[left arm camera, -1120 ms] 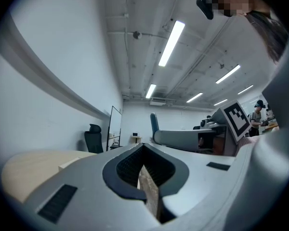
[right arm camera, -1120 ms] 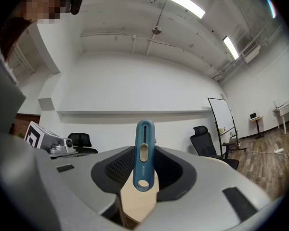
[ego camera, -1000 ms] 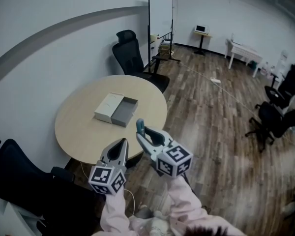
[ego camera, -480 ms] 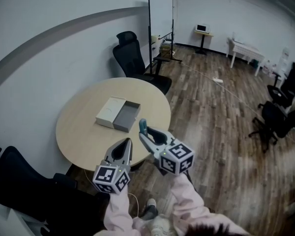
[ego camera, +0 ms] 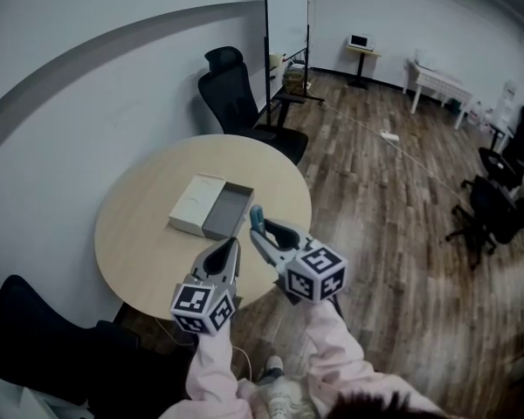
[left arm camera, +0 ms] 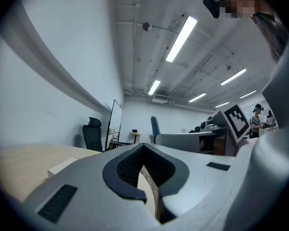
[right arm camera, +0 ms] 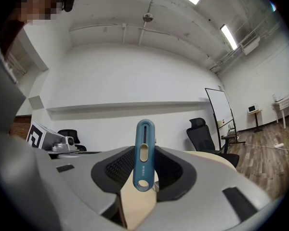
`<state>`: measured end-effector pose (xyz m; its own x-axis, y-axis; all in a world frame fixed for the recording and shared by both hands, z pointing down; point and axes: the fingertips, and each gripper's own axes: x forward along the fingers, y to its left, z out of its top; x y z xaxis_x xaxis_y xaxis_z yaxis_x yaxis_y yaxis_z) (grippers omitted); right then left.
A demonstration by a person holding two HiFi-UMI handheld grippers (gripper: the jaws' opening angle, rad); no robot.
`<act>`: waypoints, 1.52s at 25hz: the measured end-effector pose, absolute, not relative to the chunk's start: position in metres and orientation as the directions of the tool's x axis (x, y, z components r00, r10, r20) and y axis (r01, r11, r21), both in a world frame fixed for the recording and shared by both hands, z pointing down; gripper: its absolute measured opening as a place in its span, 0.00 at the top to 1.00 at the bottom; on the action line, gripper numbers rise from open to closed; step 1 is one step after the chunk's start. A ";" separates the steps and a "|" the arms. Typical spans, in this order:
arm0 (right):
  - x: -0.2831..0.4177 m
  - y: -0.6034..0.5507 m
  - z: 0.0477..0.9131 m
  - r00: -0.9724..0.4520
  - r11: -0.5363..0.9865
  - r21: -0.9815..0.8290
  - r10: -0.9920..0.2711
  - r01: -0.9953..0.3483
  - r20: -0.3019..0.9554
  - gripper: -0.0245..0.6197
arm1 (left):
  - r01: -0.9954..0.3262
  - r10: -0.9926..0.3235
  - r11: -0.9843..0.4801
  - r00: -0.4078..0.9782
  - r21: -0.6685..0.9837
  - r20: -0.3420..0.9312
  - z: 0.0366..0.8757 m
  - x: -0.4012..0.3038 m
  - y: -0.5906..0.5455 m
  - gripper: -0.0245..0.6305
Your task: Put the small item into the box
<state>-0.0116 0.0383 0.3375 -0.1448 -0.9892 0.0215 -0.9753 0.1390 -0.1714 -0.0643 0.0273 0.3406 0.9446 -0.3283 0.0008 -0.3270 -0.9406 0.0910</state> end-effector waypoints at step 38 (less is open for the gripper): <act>0.093 -0.127 0.390 -0.255 0.215 -0.241 -0.955 -0.946 0.149 0.76 | -0.424 -0.415 -0.885 0.906 0.194 0.084 0.389 0.037 -0.126 0.95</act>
